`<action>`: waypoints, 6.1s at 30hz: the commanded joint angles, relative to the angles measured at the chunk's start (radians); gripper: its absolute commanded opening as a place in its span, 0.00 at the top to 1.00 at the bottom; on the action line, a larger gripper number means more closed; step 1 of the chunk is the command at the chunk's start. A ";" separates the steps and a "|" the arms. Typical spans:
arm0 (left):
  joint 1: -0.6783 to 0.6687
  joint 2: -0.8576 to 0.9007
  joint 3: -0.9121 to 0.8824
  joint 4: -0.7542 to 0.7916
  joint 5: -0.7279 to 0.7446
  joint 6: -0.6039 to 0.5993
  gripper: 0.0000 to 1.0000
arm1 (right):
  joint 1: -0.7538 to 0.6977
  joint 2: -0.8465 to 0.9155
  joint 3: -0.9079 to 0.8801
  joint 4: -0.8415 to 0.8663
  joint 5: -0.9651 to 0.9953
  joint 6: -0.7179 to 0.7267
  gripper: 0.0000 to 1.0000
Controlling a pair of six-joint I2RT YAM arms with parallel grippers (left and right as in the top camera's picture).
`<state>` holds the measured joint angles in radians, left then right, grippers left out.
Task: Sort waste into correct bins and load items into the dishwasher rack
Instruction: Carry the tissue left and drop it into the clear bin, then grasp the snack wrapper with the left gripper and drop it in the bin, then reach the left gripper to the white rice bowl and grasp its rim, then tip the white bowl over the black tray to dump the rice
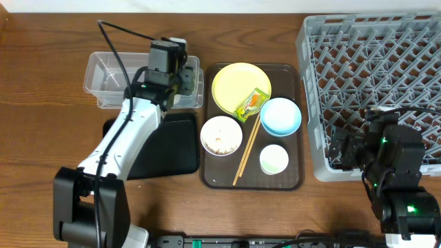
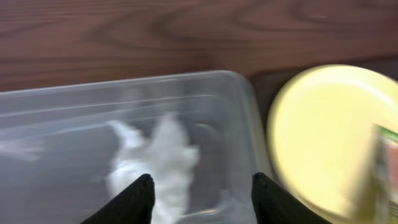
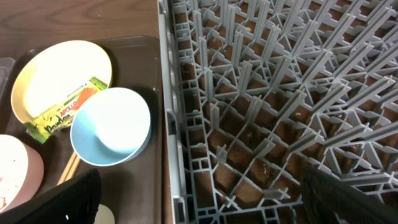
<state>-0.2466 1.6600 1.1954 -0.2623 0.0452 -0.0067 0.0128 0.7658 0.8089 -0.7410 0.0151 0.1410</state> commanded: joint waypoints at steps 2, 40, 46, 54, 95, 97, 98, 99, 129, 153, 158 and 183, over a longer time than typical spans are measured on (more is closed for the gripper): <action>-0.069 0.002 0.003 -0.002 0.173 0.011 0.43 | 0.023 -0.002 0.021 -0.001 -0.005 -0.007 0.01; -0.132 0.010 0.014 0.068 0.028 -0.058 0.94 | 0.023 -0.002 0.021 -0.003 -0.005 -0.007 0.01; 0.027 -0.030 0.013 0.031 -0.058 -0.339 0.94 | 0.023 -0.002 0.021 -0.004 -0.005 -0.007 0.01; 0.137 0.042 0.005 0.024 -0.058 -0.711 0.85 | 0.023 -0.002 0.021 -0.003 -0.005 -0.007 0.01; -0.467 0.177 0.002 -0.253 -0.045 -0.364 0.63 | 0.023 -0.002 0.021 -0.003 -0.005 -0.007 0.01; -0.471 0.190 0.002 -0.253 -0.017 -0.365 0.64 | 0.023 -0.002 0.021 -0.004 -0.005 -0.007 0.01; -0.475 0.197 0.002 -0.252 -0.003 -0.365 0.64 | 0.023 -0.002 0.021 -0.003 -0.005 -0.007 0.01; -0.479 0.202 0.002 -0.253 0.000 -0.365 0.65 | 0.023 -0.002 0.021 -0.003 -0.005 -0.007 0.01; -0.307 -0.158 0.004 -0.458 0.047 -0.323 0.94 | 0.023 -0.002 0.021 -0.004 -0.005 -0.007 0.01; 0.584 -0.069 -0.296 -0.540 1.414 0.111 0.94 | 0.023 -0.002 0.021 -0.004 -0.005 -0.007 0.01; 0.632 0.021 -0.305 -0.541 1.528 0.034 0.94 | 0.023 -0.002 0.021 -0.004 -0.005 -0.007 0.01; 0.702 0.085 -0.305 -0.541 1.528 -0.580 0.94 | 0.023 -0.002 0.021 -0.005 -0.005 -0.007 0.01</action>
<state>0.4500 1.7424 0.8932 -0.8036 1.5463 -0.5251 0.0128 0.7658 0.8093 -0.7437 0.0151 0.1410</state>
